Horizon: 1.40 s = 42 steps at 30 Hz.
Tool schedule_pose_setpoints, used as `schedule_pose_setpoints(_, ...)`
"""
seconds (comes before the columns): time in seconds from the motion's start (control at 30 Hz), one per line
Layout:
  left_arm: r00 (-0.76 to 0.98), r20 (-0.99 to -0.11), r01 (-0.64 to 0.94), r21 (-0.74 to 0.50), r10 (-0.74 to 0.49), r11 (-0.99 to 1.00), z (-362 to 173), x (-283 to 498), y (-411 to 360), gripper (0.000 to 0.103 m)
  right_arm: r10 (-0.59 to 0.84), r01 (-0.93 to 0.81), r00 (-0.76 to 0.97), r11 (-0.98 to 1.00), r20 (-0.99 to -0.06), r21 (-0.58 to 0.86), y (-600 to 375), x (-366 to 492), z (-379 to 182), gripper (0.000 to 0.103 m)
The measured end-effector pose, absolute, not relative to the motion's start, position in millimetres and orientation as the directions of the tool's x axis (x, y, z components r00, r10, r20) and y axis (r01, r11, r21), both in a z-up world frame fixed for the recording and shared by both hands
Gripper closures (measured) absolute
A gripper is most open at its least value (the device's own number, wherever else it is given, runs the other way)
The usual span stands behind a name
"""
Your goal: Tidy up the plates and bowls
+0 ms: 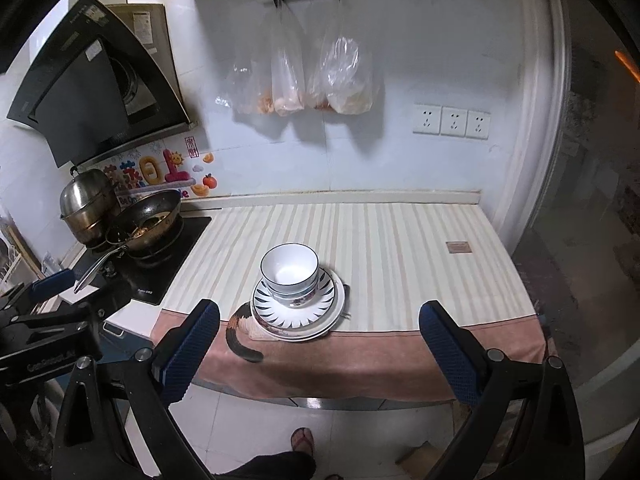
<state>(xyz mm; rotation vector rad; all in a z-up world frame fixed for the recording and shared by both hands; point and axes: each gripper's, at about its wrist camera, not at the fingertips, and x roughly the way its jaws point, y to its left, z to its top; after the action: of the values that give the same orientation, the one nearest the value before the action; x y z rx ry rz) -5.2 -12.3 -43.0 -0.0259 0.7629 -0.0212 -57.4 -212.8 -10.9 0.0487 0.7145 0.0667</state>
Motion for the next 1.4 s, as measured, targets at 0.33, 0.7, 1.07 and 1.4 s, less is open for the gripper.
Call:
schedule_pose_setpoints(0.33, 0.735, -0.678, -0.032, -0.014, 0.014, 0.999, -42.6, -37.5, -11.8, 0.001, 0.071, -0.052, 0.767, 0.997, -0.638, 0.048, -216.1, -86.2, -1.1, 0.001)
schedule_pose_setpoints(0.7, 0.738, -0.674, -0.047, -0.011, 0.027, 0.999, -43.4, -51.4, -10.5, 0.001, 0.07, -0.056, 0.758, 0.998, -0.648, 0.042, -218.0, -89.8, -4.9, 0.001)
schedule_pose_setpoints(1.07, 0.725, -0.688, -0.038, -0.021, 0.013, 0.999, -47.4, -55.9, -8.9, 0.001, 0.063, -0.06, 0.75, 0.998, -0.658, 0.028, -217.8, -93.7, -9.4, 0.001)
schedule_pose_setpoints(1.4, 0.725, -0.689, -0.031, -0.027, 0.004, 0.999, -47.2, -59.0, -11.5, 0.001, 0.059, -0.057, 0.751, 0.998, -0.658, 0.024, -220.4, -93.3, -10.3, 0.001)
